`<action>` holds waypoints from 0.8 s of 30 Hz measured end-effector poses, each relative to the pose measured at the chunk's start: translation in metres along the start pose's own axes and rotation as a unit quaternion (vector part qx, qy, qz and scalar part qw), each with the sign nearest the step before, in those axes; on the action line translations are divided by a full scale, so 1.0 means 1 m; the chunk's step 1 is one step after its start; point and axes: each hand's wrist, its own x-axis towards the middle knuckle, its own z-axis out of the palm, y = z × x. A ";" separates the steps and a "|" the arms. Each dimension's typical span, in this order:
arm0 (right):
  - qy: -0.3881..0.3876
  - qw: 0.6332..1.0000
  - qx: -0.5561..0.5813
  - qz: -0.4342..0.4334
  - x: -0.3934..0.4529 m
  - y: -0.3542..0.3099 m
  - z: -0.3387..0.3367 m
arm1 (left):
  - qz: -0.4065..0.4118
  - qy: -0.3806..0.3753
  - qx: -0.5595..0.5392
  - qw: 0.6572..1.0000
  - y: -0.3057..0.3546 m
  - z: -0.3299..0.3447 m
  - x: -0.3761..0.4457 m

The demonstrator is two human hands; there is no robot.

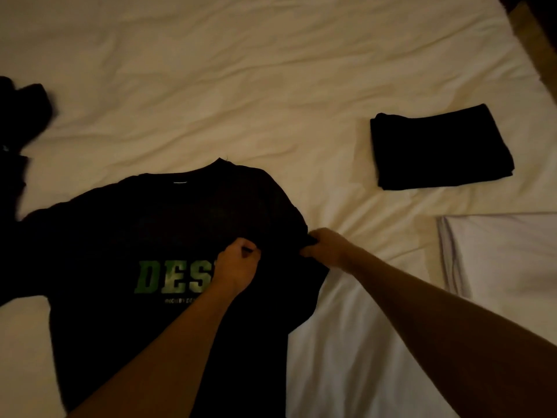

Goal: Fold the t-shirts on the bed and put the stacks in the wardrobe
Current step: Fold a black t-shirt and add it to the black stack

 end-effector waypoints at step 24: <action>0.182 0.968 -0.160 0.057 -0.070 0.016 0.091 | 0.035 0.009 0.055 0.998 -0.080 -0.031 -0.044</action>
